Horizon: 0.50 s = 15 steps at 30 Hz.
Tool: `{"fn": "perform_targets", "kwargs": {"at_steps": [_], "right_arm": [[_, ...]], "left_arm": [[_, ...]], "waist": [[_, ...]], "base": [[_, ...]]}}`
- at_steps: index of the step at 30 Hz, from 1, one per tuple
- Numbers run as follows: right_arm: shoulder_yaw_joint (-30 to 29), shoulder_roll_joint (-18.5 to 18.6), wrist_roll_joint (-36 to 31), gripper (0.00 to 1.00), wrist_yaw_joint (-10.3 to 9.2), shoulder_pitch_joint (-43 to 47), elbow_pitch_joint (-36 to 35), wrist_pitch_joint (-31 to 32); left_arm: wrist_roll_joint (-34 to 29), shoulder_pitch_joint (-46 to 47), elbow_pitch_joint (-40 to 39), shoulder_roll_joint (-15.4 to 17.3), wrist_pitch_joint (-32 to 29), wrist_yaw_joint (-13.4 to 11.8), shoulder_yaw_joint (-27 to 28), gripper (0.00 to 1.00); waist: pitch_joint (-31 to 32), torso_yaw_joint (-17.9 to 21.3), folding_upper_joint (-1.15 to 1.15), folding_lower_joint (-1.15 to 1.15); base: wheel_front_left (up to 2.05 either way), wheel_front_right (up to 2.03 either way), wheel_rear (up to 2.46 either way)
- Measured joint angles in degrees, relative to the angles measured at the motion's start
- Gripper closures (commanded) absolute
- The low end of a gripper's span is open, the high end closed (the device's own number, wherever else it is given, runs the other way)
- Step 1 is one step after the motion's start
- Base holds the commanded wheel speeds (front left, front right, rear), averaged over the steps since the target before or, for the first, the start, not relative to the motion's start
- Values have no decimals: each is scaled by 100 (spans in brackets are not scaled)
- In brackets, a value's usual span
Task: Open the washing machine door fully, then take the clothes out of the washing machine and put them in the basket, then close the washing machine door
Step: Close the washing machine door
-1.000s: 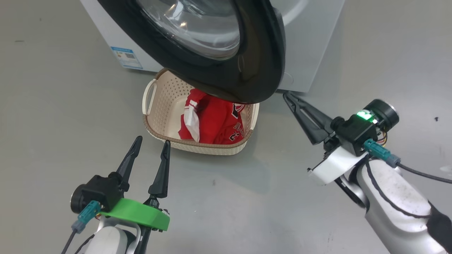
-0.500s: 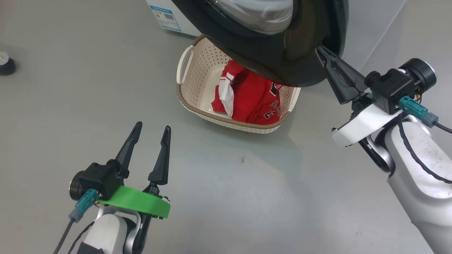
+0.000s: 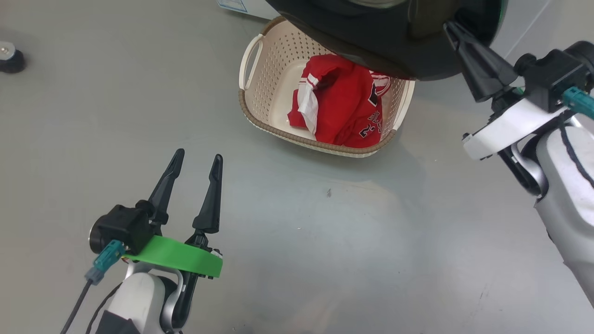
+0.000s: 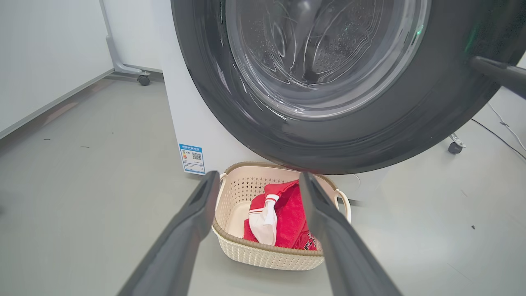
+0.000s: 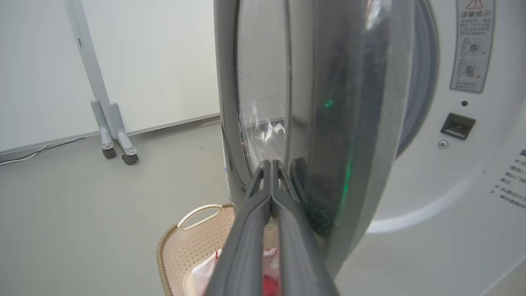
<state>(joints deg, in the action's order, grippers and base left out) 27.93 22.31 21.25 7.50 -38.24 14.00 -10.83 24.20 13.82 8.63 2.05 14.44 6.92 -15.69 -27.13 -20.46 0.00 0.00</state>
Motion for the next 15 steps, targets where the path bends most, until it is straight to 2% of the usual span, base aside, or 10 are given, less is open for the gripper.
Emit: {"fn": "perform_targets", "kwargs": {"at_steps": [15], "right_arm": [[-368, 495, 86, 100, 1, -1204, 68, 341]], "left_arm": [[453, 218, -168, -24, 0, 2, -189, 0]], "waist": [[-646, -181, 0, 0]], "base": [[0, 0, 0]]}}
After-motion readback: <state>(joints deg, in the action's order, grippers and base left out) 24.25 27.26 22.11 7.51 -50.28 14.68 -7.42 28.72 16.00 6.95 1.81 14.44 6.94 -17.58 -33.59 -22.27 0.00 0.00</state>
